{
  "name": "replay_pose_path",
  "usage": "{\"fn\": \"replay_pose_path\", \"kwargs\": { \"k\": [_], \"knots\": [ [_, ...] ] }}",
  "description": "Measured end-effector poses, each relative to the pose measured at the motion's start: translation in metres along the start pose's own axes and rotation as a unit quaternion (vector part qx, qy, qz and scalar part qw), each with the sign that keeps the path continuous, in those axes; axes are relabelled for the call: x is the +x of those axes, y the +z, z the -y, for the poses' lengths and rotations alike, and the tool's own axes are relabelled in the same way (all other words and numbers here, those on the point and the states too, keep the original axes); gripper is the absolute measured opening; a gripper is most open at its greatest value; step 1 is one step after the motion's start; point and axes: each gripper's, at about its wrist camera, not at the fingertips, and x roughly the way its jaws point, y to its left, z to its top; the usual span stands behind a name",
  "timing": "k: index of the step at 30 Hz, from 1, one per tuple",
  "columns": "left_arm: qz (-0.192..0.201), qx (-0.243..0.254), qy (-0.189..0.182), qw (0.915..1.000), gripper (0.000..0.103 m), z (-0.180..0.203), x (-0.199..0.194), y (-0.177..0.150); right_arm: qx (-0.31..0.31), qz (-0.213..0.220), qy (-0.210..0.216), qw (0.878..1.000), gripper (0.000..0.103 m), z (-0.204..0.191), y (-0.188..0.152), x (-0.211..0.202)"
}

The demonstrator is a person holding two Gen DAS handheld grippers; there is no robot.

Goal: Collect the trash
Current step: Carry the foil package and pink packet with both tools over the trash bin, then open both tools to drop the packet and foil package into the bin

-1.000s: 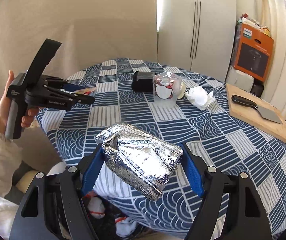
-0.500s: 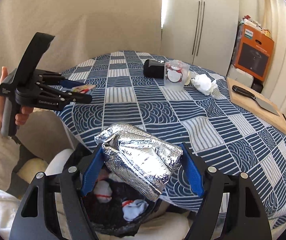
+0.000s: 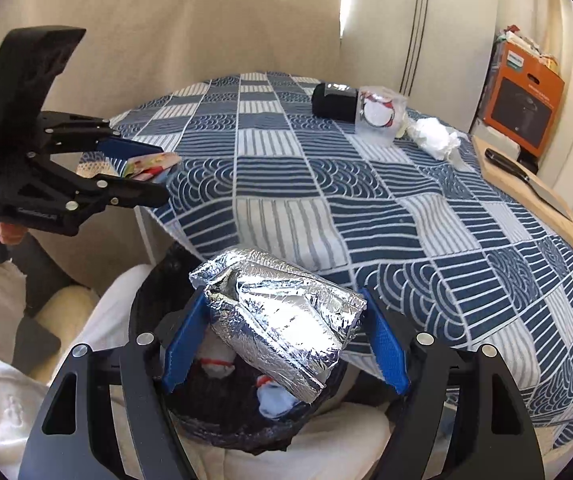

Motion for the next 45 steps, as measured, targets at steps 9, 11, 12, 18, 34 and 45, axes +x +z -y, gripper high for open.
{"fn": "replay_pose_path", "kwargs": {
  "k": [9, 11, 12, 18, 34, 45],
  "knots": [
    [-0.033, 0.034, -0.037, 0.9982, 0.052, 0.028, 0.020, -0.035, -0.014, -0.044, 0.032, 0.998, 0.071, -0.012, -0.031, 0.032],
    [-0.042, 0.040, -0.044, 0.9973, 0.052, 0.032, 0.028, -0.041, -0.015, -0.054, 0.035, 0.998, 0.071, -0.012, -0.039, 0.040],
    [-0.045, 0.044, -0.045, 0.9970, 0.052, 0.033, 0.032, -0.043, -0.017, -0.058, 0.035, 0.998, 0.071, -0.012, -0.042, 0.044],
    [-0.086, 0.058, -0.059, 0.9929, 0.052, 0.038, 0.064, -0.061, -0.019, -0.082, 0.040, 0.996, 0.071, -0.009, -0.056, 0.065],
    [-0.157, 0.108, -0.089, 0.9776, 0.052, 0.044, 0.123, -0.078, -0.075, -0.144, 0.053, 0.985, 0.071, -0.009, -0.068, 0.127],
    [-0.151, 0.135, -0.086, 0.9754, 0.085, 0.043, 0.124, -0.086, -0.101, -0.151, 0.075, 0.981, 0.074, -0.006, -0.072, 0.138]
  ]
}}
